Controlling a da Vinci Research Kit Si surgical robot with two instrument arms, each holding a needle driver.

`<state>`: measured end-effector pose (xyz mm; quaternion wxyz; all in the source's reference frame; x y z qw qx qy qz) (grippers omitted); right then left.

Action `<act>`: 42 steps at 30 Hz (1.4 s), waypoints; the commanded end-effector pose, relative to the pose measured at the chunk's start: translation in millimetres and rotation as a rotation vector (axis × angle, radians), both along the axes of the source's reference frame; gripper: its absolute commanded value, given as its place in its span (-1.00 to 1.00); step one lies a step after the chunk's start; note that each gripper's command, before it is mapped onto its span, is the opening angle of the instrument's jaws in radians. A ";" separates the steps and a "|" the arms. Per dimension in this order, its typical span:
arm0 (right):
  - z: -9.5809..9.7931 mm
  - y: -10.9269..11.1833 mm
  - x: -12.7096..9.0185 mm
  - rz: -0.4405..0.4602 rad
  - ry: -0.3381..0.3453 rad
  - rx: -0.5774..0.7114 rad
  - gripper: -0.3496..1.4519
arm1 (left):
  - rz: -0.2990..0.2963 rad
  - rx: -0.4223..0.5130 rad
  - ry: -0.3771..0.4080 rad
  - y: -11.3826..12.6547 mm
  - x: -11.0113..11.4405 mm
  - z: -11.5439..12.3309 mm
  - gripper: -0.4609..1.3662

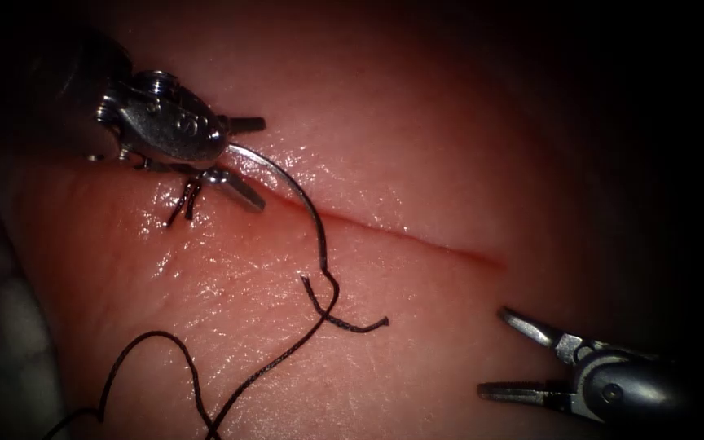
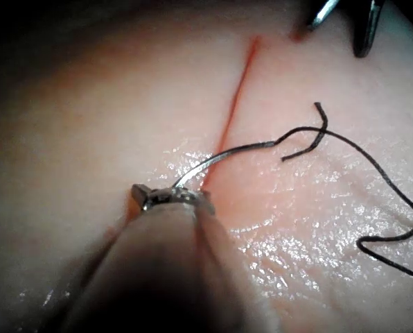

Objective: Wound Closure
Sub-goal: Grab the needle using the left gripper

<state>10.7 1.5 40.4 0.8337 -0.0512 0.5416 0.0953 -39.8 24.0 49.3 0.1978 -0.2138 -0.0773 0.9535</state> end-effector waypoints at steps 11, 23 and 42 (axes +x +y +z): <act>-0.1 -0.1 0.0 -0.005 0.001 0.002 0.74 | 0.033 -0.012 0.027 -1.2 0.0 1.6 -0.27; -0.1 -0.1 0.0 -0.007 -0.001 0.003 0.74 | 0.026 -0.014 0.038 -0.9 0.1 1.0 -0.88; -0.1 -0.3 0.0 0.034 0.026 0.050 0.70 | -0.062 -0.162 -0.008 0.4 -0.4 -4.3 -0.88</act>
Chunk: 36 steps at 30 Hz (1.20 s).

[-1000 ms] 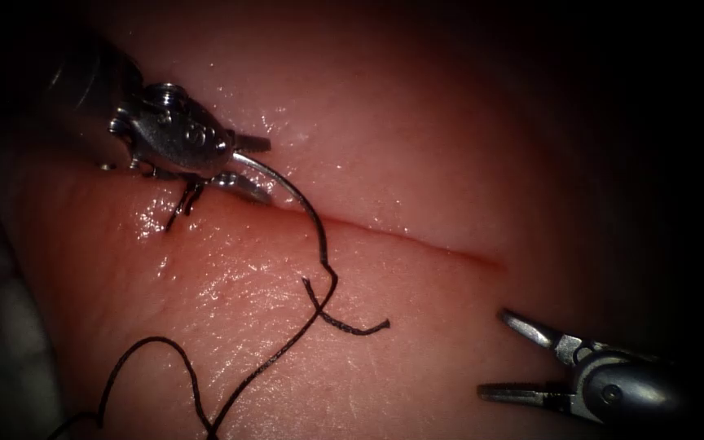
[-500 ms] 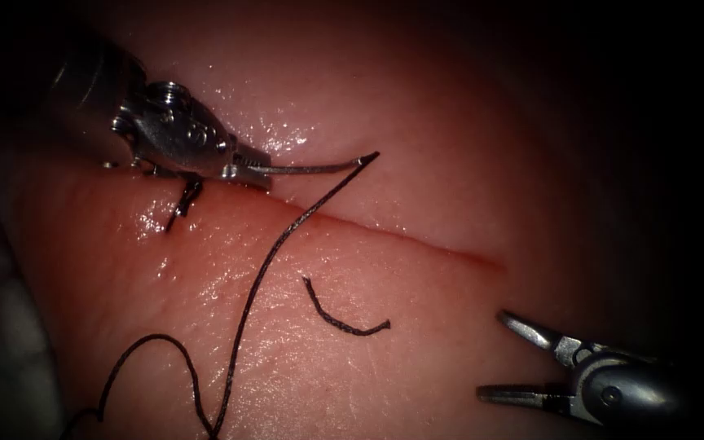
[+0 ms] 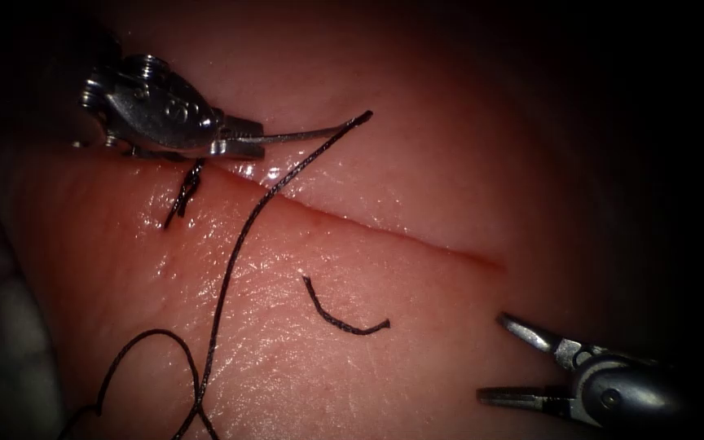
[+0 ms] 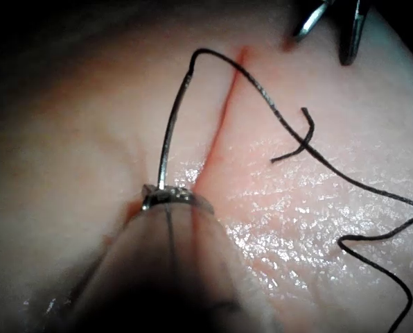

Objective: Wound Closure
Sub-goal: Grab the needle using the left gripper, then pass the needle from the left to the right gripper

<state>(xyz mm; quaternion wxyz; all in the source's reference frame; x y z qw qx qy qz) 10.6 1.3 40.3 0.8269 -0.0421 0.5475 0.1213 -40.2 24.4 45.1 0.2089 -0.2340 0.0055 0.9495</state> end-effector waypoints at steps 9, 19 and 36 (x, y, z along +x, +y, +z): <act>-0.3 0.9 0.1 0.074 0.030 0.064 0.69 | -0.131 -0.008 -0.024 -1.0 -1.2 -1.2 -0.88; -0.8 1.9 0.2 0.304 0.108 0.217 0.67 | -0.281 -0.037 -0.062 -2.3 -1.8 -2.6 -0.88; -2.8 5.8 1.2 0.611 0.114 0.466 0.70 | -0.561 -0.065 -0.156 -4.5 -3.5 -3.8 -0.88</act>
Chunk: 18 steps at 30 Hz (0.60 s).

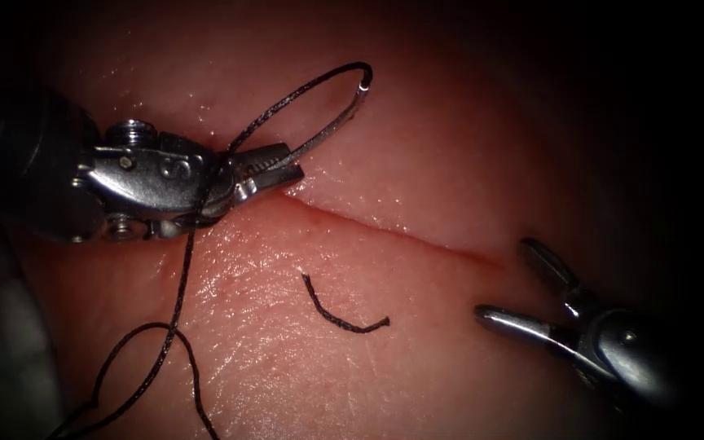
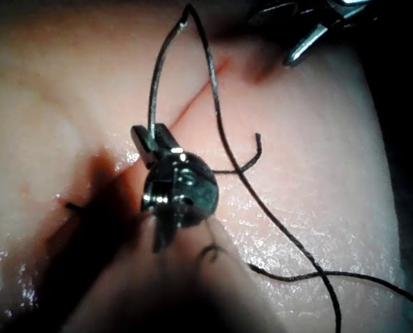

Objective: Wound Closure
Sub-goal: Pass the needle from the left to the right gripper

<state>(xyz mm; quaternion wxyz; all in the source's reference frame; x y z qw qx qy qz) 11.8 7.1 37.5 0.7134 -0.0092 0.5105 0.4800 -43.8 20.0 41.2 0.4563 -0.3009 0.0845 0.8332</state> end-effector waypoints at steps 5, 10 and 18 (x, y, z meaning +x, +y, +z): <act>-0.9 0.9 0.6 0.076 0.046 0.027 0.70 | -0.015 -0.013 -0.008 -0.1 -0.2 0.1 -0.88; -1.4 1.8 1.6 0.111 0.061 0.061 0.70 | -0.057 -0.004 0.001 -0.8 -0.5 0.3 -0.88; -2.3 3.1 4.1 0.149 0.062 0.062 0.70 | -0.123 -0.008 0.057 -2.6 -1.5 0.6 -0.88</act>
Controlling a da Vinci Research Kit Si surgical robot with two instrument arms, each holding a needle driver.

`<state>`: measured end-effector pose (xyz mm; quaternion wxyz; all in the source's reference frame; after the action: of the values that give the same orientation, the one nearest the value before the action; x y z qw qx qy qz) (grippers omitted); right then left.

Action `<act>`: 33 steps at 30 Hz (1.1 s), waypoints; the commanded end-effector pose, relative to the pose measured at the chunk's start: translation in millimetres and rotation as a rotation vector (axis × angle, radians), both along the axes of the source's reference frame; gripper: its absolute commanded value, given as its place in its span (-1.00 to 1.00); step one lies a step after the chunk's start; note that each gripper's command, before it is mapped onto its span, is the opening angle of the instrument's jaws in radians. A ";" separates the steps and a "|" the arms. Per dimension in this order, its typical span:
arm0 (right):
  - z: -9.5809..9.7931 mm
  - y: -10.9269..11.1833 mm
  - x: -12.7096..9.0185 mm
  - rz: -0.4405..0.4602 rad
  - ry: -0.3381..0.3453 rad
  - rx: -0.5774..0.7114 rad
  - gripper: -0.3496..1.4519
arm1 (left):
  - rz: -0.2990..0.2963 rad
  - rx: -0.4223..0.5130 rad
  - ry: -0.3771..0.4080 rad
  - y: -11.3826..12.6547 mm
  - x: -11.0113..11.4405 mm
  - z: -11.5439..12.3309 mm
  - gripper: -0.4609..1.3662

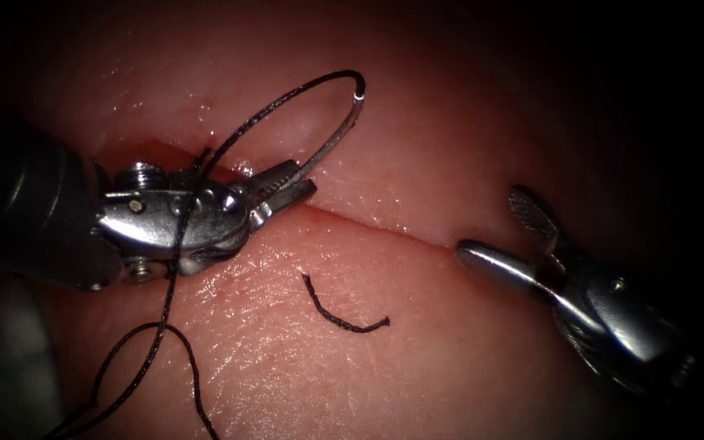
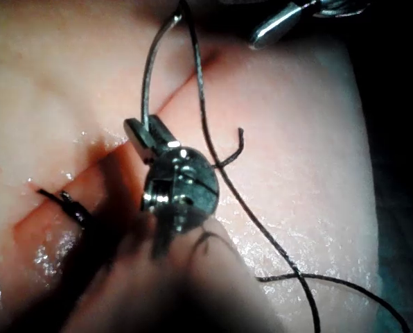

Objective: Wound Closure
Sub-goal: Pass the needle from the left to the right gripper

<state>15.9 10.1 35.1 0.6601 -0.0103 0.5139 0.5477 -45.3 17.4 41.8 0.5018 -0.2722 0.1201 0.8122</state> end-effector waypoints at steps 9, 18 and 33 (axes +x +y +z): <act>0.3 1.3 2.3 0.037 0.020 -0.027 0.72 | -0.040 0.006 -0.006 -1.0 -1.2 -0.7 -0.88; 0.3 1.4 4.2 0.068 0.028 -0.026 0.69 | -0.072 0.017 -0.013 -1.4 -1.9 -1.6 -0.88; 0.4 1.9 6.7 0.072 0.062 -0.051 0.71 | -0.064 0.019 -0.032 -1.6 -2.6 -2.4 -0.88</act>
<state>22.6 12.0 35.5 0.6232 -0.0308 0.5452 0.5599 -47.9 15.8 39.4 0.5332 -0.2742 0.1157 0.7919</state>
